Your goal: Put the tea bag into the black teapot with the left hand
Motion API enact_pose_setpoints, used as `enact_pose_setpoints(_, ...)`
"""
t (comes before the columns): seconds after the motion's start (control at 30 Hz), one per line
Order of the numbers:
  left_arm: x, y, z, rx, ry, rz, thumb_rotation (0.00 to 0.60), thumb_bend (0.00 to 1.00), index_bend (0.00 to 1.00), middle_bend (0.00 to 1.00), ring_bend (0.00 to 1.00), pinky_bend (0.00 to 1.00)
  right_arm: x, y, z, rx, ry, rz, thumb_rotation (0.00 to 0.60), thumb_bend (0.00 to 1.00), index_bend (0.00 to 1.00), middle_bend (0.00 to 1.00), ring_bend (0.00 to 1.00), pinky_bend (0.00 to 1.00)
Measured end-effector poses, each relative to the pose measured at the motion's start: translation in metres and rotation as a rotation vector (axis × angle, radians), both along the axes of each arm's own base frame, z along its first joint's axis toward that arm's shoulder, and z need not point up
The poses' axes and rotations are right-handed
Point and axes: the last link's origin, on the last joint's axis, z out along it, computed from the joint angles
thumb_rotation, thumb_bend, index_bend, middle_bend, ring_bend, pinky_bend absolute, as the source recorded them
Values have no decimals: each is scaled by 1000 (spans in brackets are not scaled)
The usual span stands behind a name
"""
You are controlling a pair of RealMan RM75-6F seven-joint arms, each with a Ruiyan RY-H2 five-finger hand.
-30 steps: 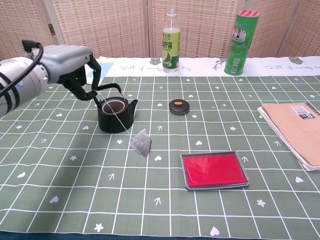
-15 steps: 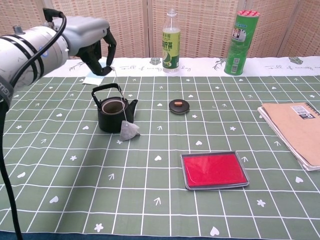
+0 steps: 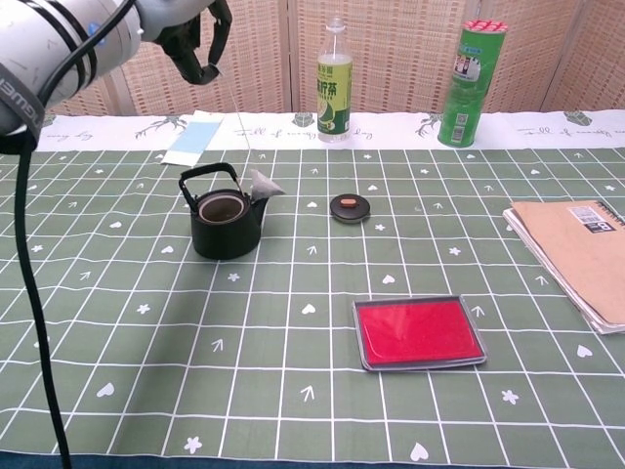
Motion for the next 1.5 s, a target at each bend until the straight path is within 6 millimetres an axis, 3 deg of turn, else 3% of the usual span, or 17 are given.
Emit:
enact_pose_setpoints(0.23,-5,6,16,20,18,18,600,593,683,1000,1000,1000,-2,-1,4,-22,-4,-13,600,512,0,0,0,0)
enact_pose_setpoints(0.67,-3,6,27,36,41,-4,600,593,691,1000,1000,1000,-4,-3,3,-24,-2,-24,600,512,0,0,0,0)
enact_pose_setpoints(1.23,-38,-2,30,-4,89,40,600,593,690,1000,1000,1000,-3,-1,3,-39,6,-21,600,512,0,0,0,0)
enact_pose_setpoints(1.5,-65,-20,24,-53,48,91,600,592,689,1000,1000,1000,-2,1,5,-53,4,-17,600,512,0,0,0,0)
